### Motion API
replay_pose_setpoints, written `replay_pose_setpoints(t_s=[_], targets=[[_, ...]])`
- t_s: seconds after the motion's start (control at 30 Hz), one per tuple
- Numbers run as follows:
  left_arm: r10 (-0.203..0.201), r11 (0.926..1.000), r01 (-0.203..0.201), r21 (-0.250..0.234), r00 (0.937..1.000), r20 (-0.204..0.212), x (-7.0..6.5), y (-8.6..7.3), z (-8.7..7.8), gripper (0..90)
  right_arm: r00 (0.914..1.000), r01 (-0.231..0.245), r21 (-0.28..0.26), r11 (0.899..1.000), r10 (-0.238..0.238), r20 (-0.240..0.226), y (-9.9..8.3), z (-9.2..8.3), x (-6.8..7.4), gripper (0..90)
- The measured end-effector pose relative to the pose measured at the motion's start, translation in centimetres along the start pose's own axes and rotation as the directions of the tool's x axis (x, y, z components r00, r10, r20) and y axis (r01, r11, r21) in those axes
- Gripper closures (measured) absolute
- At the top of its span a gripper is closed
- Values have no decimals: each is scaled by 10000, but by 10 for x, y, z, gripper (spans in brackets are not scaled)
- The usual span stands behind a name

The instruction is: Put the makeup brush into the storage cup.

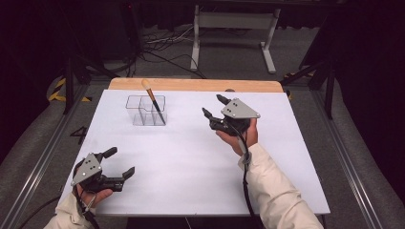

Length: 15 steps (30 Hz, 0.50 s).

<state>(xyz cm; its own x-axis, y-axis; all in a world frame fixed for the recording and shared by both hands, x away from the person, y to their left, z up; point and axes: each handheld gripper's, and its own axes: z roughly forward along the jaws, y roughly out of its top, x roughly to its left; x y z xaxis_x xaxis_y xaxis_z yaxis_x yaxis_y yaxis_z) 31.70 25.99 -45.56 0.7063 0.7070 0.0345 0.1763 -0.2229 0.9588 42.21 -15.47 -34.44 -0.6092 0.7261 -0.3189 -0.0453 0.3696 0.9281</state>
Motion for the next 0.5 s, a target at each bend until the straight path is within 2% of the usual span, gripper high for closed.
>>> replay_pose_setpoints(t_s=[0.5], targets=[[45,10000,-45,-10,10000,23,-1,0,0,65,9990,404,131,9991,-406,192,-15,-35,-2,301]])
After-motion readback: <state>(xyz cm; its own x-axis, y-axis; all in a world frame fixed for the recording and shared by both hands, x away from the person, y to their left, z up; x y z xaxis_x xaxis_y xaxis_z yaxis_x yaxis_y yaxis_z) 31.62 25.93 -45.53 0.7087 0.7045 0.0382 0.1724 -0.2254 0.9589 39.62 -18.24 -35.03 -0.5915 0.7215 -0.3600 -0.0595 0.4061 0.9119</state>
